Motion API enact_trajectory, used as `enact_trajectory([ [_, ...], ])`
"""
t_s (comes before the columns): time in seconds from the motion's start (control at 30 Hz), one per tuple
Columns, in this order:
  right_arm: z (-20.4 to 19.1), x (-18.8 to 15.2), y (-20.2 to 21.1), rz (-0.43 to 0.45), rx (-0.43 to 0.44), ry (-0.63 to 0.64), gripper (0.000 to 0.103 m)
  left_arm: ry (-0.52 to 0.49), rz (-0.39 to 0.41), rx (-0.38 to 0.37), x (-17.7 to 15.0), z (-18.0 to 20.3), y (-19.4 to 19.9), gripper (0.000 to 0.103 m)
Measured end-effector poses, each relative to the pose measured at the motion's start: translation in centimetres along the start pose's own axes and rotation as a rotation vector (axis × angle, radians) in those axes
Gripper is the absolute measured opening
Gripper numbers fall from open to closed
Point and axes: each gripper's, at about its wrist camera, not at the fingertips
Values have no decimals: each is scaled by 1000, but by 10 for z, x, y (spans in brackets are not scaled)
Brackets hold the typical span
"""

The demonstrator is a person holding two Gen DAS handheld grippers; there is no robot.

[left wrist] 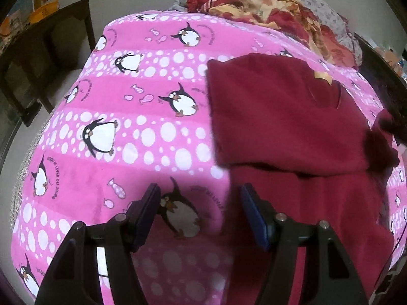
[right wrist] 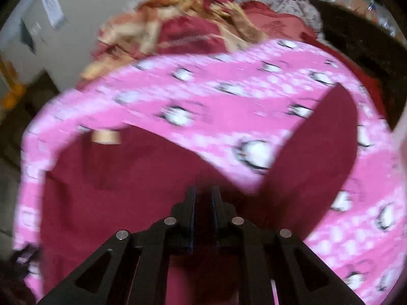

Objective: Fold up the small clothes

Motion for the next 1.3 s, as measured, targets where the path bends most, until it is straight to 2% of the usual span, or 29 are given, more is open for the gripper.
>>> enact_trajectory([
  [0.03, -18, 2, 0, -8, 46, 51, 58, -3, -4, 1, 1, 1, -2, 65],
  [0.07, -47, 4, -3, -23, 99, 137, 80, -1, -9, 5, 3, 1, -6, 65],
  [0.17, -111, 5, -20, -61, 198, 294, 81, 15, -19, 9, 8, 0, -15, 65],
  [0.27, -183, 13, -53, -121, 292, 427, 81, 38, -37, 12, 11, -4, -24, 66],
  [0.43, -246, 23, -112, -193, 245, 582, 81, 75, -42, -9, 14, -12, -31, 69],
  [0.47, -253, 26, -127, -214, 230, 598, 79, 77, -44, -12, 15, -13, -31, 69],
  [0.53, -259, 29, -155, -268, 210, 617, 48, 72, -45, -17, 17, -14, -32, 69],
  [0.57, -262, 31, -163, -301, 216, 617, 9, 72, -43, -16, 17, -15, -31, 69],
  [0.6, -262, 32, -164, -303, 240, 603, 6, 71, -42, -13, 18, -18, -29, 69],
  [0.7, -271, 39, -156, -260, 324, 591, 5, 78, -16, -2, 18, -27, -16, 69],
  [0.77, -279, 40, -158, -238, 339, 583, 5, 90, 16, 20, 21, -33, -5, 69],
  [0.87, -287, 35, -177, -285, 293, 573, 6, 108, 58, 34, 26, -34, 9, 69],
  [0.97, -275, 32, -161, -285, 300, 539, 12, 103, 75, 20, 36, -28, 15, 69],
  [1.03, -255, 30, -133, -269, 303, 513, 32, 90, 79, 19, 38, -21, 14, 69],
  [1.07, -241, 28, -116, -252, 277, 498, 56, 79, 78, 16, 40, -15, 12, 69],
  [1.1, -227, 27, -103, -237, 240, 483, 71, 70, 75, 17, 42, -7, 7, 69],
  [1.17, -186, 20, -71, -194, 152, 439, 73, 56, 48, 31, 46, 2, -4, 69],
  [1.23, -146, 17, -51, -168, 100, 386, 73, 51, 18, 43, 47, 8, -17, 69],
  [1.3, -90, 15, -35, -135, -19, 286, 73, 51, -18, 58, 47, 10, -31, 70],
])
Point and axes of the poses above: each gripper's, at about its wrist camera, not at the fingertips, and y roughly against the way its jaws point, z to its right, x to its top, and after that the axes turned 10 degrees about -z, right-handed
